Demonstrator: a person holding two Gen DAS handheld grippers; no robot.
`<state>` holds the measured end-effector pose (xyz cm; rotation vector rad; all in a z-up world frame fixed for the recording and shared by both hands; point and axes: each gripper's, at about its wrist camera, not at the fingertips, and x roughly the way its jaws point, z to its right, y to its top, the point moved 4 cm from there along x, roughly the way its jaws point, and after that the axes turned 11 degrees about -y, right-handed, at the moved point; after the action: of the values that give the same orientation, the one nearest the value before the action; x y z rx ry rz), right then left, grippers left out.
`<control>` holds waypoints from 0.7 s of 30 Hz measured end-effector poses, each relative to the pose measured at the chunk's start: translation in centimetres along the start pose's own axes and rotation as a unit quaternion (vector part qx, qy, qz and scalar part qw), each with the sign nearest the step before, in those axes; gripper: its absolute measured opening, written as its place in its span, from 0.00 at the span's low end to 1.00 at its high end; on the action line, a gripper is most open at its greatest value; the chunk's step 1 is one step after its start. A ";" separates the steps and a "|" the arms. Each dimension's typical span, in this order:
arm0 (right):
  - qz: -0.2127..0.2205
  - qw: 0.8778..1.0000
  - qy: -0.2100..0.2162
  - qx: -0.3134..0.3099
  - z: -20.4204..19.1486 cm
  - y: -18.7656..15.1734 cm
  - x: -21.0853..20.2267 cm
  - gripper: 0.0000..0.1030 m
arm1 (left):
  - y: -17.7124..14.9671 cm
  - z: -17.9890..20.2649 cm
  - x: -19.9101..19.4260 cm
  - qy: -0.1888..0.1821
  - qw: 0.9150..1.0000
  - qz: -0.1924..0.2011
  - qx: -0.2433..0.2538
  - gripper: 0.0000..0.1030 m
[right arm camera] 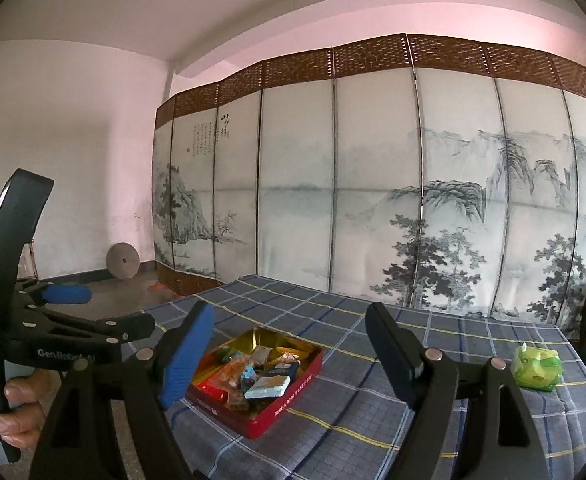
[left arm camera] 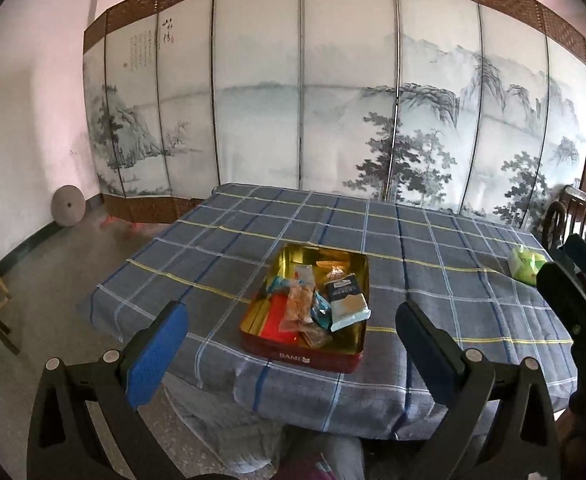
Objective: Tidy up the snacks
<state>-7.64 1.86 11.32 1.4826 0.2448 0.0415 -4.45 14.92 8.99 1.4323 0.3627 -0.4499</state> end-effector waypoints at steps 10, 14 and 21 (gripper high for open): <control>-0.021 1.000 -0.005 0.006 1.1 -1.3 0.0 0.78 | -1.0 0.6 1.1 -0.002 1.000 -0.024 0.002 1.00; -0.034 0.999 -0.006 0.010 1.5 -2.2 0.7 0.78 | -1.6 0.8 2.0 0.000 0.999 -0.039 0.005 1.00; -0.081 0.996 -0.016 0.032 3.9 -4.7 2.9 0.78 | -2.5 0.8 3.8 0.005 0.998 -0.065 0.005 1.00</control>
<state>-4.61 -1.90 6.56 1.5217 0.3419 -0.1207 -2.47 13.66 4.99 1.4266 0.4631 -0.5515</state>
